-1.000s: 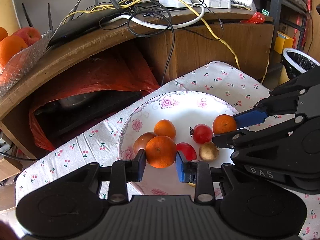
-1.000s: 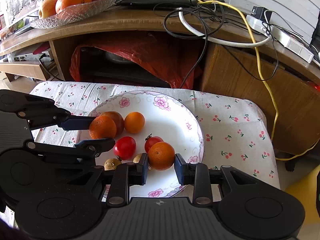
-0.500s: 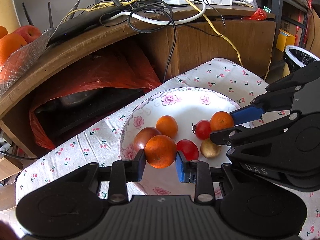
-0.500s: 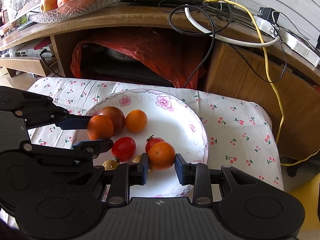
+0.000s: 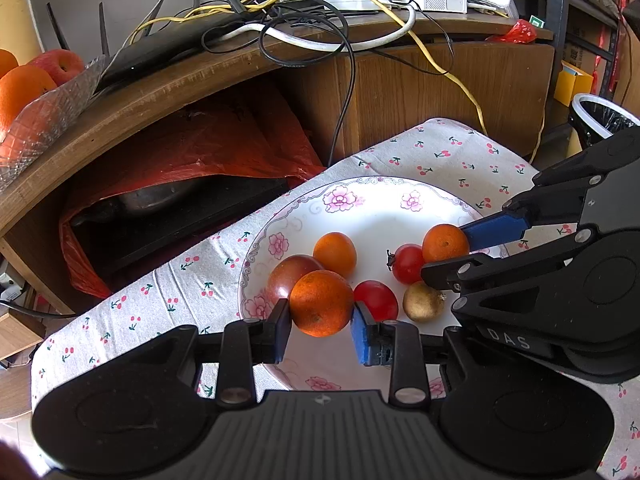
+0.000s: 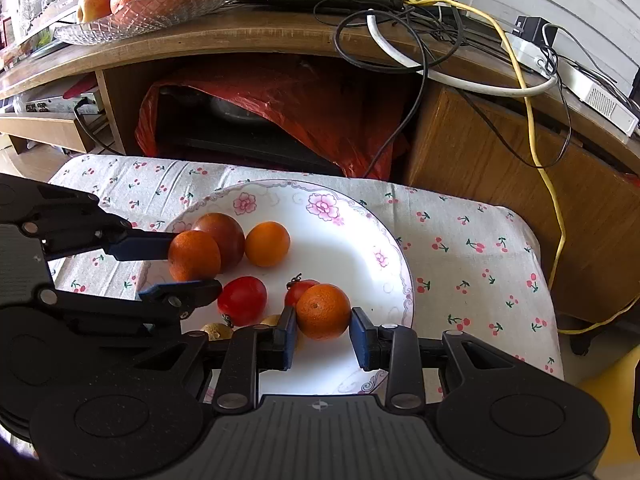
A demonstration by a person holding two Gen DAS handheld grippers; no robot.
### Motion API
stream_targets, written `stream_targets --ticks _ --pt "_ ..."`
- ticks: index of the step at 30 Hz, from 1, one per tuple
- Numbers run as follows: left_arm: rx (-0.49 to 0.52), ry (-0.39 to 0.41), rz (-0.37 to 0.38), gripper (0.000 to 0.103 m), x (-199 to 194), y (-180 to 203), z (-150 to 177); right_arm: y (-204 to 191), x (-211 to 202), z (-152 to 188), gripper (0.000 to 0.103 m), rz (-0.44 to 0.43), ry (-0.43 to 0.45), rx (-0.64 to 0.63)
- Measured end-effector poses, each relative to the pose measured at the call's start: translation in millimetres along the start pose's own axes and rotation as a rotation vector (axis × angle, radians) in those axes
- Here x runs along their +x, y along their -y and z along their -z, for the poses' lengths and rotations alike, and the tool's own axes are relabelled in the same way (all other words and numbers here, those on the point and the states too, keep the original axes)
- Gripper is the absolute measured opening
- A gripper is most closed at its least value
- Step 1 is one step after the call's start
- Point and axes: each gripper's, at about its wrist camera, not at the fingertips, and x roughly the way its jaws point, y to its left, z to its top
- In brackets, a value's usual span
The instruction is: Organize fruits
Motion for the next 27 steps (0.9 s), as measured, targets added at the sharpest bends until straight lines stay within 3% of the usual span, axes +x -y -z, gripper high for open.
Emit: stream_targets --ticks 27 --pt "-0.014 0.024 -0.006 0.045 -18.2 -0.1 -1.5 2.8 -14.3 3.3 0.032 0.015 0.016 0.021"
